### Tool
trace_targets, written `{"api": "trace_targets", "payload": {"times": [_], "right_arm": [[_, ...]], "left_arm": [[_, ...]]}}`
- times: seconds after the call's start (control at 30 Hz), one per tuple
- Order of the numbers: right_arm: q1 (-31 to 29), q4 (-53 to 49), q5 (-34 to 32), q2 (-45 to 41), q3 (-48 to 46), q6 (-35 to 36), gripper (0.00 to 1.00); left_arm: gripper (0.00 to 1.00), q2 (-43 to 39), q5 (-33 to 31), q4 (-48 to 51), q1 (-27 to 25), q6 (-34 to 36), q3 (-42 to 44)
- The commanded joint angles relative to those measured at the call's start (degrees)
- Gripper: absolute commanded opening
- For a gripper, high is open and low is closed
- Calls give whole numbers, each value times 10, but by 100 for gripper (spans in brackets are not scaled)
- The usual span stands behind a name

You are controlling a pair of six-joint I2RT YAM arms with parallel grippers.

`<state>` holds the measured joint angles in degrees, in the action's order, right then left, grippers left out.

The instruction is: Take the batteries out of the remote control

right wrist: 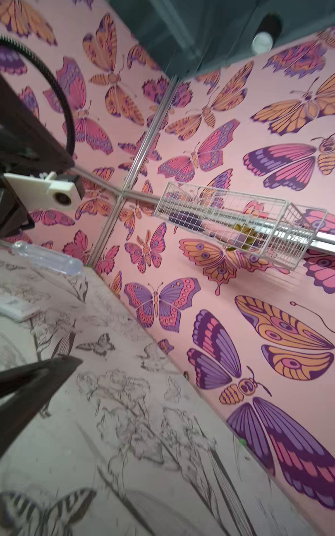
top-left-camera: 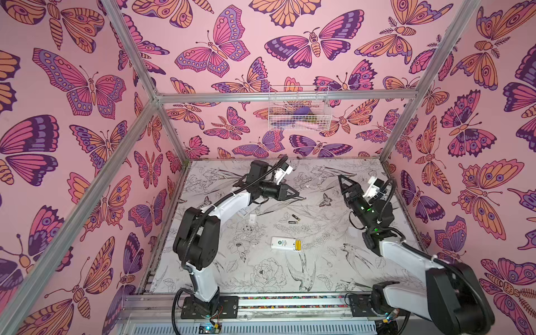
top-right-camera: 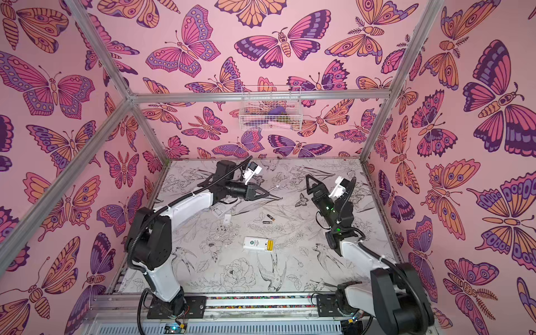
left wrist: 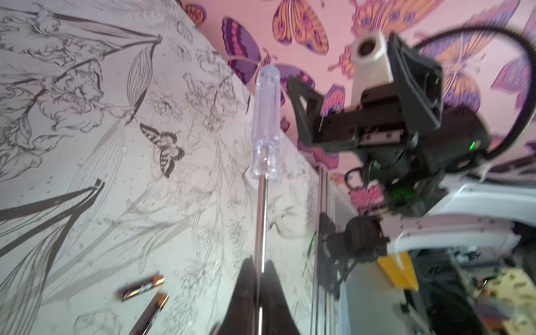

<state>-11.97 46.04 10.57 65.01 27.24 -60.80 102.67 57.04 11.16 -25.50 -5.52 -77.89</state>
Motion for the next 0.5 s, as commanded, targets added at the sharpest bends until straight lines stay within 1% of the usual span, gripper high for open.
{"api": "trace_targets", "payload": {"times": [0.0,0.03,0.07,0.1,0.17,0.23,0.27,0.37,0.4,0.47], "right_arm": [[4,-296,-15,-76,55,133,100],[4,-325,-22,-94,59,164,100],[3,-337,-20,-112,58,195,100],[4,-338,-16,-126,53,210,100],[4,-351,-5,-137,53,223,100],[4,-394,18,-127,78,240,100],[4,-414,46,-115,92,253,100],[4,-431,139,-76,119,272,100],[4,-421,176,-65,120,271,100],[3,-365,238,-47,111,259,100]], "left_arm": [[0,-37,19,191,3,229,-16],[0,-42,16,207,6,252,-12],[0,-50,16,216,11,270,-4],[0,-55,17,220,17,285,4],[0,-62,19,237,26,314,10],[0,-65,23,253,35,341,9],[0,-65,23,258,38,352,9],[0,-69,21,275,42,383,8],[0,-70,22,279,42,392,9],[0,-70,30,284,43,403,12]]}}
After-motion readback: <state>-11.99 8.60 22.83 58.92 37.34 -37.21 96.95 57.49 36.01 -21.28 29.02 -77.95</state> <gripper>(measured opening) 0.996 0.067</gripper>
